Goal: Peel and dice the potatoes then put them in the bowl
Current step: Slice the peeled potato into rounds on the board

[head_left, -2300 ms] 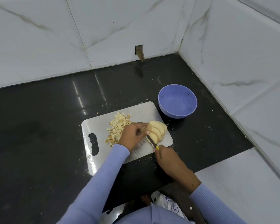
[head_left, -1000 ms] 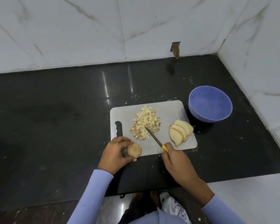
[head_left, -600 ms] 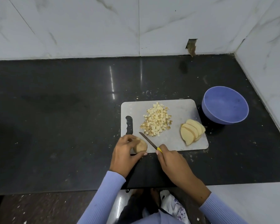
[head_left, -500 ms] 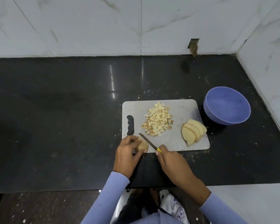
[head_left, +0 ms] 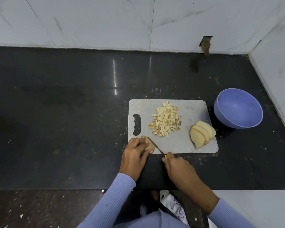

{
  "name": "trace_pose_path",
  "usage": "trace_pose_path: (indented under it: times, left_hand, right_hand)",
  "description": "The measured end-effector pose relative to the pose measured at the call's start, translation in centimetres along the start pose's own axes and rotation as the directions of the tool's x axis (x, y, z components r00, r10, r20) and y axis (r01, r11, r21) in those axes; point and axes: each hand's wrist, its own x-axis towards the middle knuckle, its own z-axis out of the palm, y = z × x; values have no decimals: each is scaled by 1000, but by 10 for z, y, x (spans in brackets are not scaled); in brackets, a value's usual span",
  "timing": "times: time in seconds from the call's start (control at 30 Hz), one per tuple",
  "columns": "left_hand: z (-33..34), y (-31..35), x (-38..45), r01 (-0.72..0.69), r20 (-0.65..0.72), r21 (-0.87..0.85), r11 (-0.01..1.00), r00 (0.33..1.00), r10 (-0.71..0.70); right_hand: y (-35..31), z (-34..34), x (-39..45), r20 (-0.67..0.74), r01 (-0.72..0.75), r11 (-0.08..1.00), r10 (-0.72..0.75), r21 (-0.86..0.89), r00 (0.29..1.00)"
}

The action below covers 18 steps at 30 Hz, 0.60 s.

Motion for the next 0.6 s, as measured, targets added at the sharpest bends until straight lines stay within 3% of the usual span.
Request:
trace_pose_path:
  times: [0.3,0.6]
  left_hand:
    - [-4,1,0,-6,-16,9,1000,1000,6]
    - [-8,0,-3,-34,38,78,996,999,32]
  right_hand:
    - [16,5,-27,64,-66,997,68,-38,996]
    - [25,7,-31,-9,-35,999,35,32,999]
